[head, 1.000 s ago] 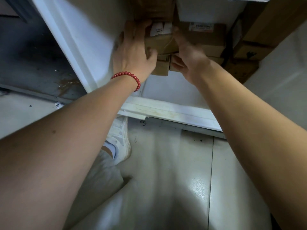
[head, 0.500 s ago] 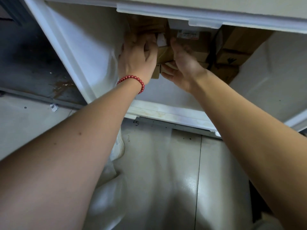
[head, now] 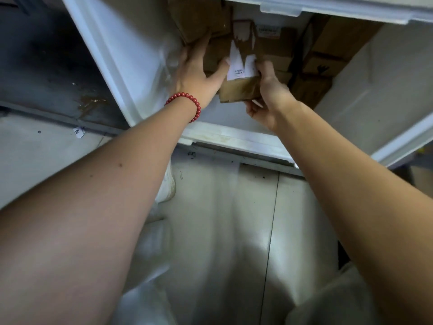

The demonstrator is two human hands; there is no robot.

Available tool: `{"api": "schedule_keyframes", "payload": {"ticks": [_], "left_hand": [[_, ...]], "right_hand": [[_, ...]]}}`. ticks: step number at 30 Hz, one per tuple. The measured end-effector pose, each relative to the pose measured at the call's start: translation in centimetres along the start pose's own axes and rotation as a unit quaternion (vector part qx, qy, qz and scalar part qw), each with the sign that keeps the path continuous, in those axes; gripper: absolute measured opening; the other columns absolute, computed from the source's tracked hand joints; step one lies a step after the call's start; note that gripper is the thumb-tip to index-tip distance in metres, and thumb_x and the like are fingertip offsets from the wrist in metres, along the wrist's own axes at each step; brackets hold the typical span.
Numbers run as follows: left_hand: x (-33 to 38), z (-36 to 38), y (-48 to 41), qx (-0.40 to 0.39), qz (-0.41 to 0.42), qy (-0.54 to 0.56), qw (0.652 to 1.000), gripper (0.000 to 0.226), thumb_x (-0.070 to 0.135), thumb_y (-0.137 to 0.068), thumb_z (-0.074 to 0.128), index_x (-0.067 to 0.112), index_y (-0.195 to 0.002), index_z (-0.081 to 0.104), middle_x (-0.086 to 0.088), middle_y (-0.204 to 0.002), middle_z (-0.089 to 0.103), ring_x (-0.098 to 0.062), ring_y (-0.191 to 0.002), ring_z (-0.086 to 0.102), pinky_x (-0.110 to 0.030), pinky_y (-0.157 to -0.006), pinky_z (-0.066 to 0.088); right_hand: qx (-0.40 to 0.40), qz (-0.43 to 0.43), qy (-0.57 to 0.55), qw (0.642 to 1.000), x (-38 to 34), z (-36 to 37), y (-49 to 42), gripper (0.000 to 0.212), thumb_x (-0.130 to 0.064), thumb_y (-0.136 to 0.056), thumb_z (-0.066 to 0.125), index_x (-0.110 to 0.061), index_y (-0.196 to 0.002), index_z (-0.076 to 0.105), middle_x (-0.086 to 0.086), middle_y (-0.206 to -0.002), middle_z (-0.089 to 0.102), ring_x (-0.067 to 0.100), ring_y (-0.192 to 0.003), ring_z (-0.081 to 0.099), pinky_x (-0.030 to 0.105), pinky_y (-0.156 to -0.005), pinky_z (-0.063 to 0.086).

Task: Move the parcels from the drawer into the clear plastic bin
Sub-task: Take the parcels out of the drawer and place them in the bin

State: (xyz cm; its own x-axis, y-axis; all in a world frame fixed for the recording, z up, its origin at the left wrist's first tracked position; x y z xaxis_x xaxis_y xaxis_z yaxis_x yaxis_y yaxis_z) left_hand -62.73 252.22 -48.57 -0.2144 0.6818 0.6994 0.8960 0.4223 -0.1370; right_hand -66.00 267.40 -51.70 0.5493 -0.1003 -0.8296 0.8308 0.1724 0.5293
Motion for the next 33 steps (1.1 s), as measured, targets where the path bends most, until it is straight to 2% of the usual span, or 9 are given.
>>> {"api": "schedule_keyframes", "payload": {"ticks": [4,7,10,16,21,23,28,31,33], "left_hand": [[1.2,-1.1,2.7,-0.045,-0.057,0.073,0.995,0.070,0.054,-0.088,0.054,0.034,-0.149,0.023,-0.001,-0.146,0.038,-0.022,-0.129,0.043,-0.025,-0.098,0.036],[1.4,-2.5,5.5,-0.021,-0.108,0.125,0.986,0.057,0.049,-0.094,0.046,0.028,-0.145,0.031,-0.003,-0.138,0.046,-0.019,-0.121,0.048,-0.022,-0.093,0.037],[1.9,-3.7,8.8,-0.012,-0.144,0.111,0.983,0.046,0.045,-0.096,0.045,0.023,-0.137,0.042,0.000,-0.132,0.051,-0.014,-0.112,0.051,-0.022,-0.088,0.039],[4.9,-4.5,15.0,-0.064,-0.079,0.074,0.992,0.047,0.035,-0.091,0.057,0.021,-0.133,0.044,0.003,-0.133,0.051,-0.012,-0.117,0.049,-0.016,-0.088,0.033],[5.9,-8.3,19.3,-0.073,-0.069,0.180,0.979,0.056,0.038,-0.078,0.076,0.024,-0.123,0.045,0.008,-0.123,0.053,-0.013,-0.116,0.054,-0.036,-0.099,0.047],[6.6,-9.8,20.7,-0.066,-0.042,0.211,0.974,0.057,0.033,-0.071,0.082,0.026,-0.117,0.048,0.010,-0.122,0.052,-0.012,-0.112,0.059,-0.031,-0.095,0.050],[6.7,-12.2,22.9,0.012,-0.022,0.235,0.972,0.039,0.018,-0.068,0.085,0.030,-0.090,0.054,0.016,-0.107,0.058,-0.003,-0.088,0.067,-0.013,-0.072,0.051],[6.5,-12.1,23.4,0.039,-0.045,0.235,0.970,0.034,0.017,-0.071,0.083,0.022,-0.092,0.056,0.003,-0.110,0.064,-0.012,-0.088,0.069,-0.020,-0.077,0.053],[6.6,-12.0,23.4,0.054,-0.051,0.224,0.972,0.033,0.021,-0.073,0.081,0.021,-0.095,0.056,0.004,-0.108,0.065,-0.003,-0.082,0.067,-0.012,-0.072,0.050]], "right_hand": [[-0.005,-0.006,0.031,0.999,0.4,-2.1,4.4,0.042,-0.043,-0.092,0.056,-0.006,-0.113,0.057,0.005,-0.086,0.055,0.013,-0.069,0.049,0.022,-0.052,0.043],[-0.024,-0.021,0.037,0.999,0.8,-3.3,8.3,0.027,-0.036,-0.092,0.056,-0.010,-0.091,0.059,0.005,-0.078,0.054,0.013,-0.060,0.048,0.020,-0.048,0.041],[-0.014,-0.012,0.078,0.997,2.1,-5.1,12.5,0.024,-0.035,-0.091,0.058,-0.012,-0.088,0.060,0.005,-0.082,0.056,0.014,-0.059,0.052,0.021,-0.050,0.045],[-0.001,-0.044,0.109,0.993,3.1,-7.9,17.9,0.024,-0.036,-0.094,0.056,-0.012,-0.095,0.057,0.008,-0.091,0.060,0.017,-0.070,0.052,0.032,-0.069,0.053],[0.038,-0.077,0.098,0.991,2.5,-10.3,20.6,0.054,-0.046,-0.093,0.057,0.005,-0.109,0.055,0.012,-0.110,0.067,0.027,-0.097,0.066,0.045,-0.091,0.055],[0.048,-0.088,0.083,0.991,2.2,-10.8,21.5,0.063,-0.049,-0.092,0.056,0.005,-0.124,0.050,0.014,-0.114,0.067,0.029,-0.098,0.069,0.042,-0.088,0.057],[0.071,-0.122,0.053,0.989,1.9,-10.7,23.1,0.034,-0.050,-0.096,0.047,-0.016,-0.099,0.049,-0.002,-0.092,0.064,0.004,-0.070,0.066,0.024,-0.063,0.057],[0.075,-0.124,0.044,0.988,1.6,-10.1,23.6,0.039,-0.050,-0.098,0.042,-0.015,-0.108,0.055,0.001,-0.108,0.063,0.012,-0.095,0.063,0.030,-0.078,0.057],[0.074,-0.122,0.053,0.988,1.6,-9.8,23.8,0.042,-0.049,-0.100,0.038,-0.016,-0.115,0.058,0.003,-0.118,0.062,0.018,-0.108,0.060,0.035,-0.089,0.055]]}}
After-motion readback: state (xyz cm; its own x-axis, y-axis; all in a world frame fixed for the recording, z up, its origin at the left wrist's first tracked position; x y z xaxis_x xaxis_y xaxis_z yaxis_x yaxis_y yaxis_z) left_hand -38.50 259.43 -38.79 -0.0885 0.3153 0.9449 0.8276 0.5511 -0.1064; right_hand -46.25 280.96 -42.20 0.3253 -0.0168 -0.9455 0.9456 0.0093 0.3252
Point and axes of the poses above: each hand's wrist, its own y-axis away from the middle knuckle, its own z-axis out of the palm, x = y × z, the point moved 5 cm from there along -y, towards the middle knuckle
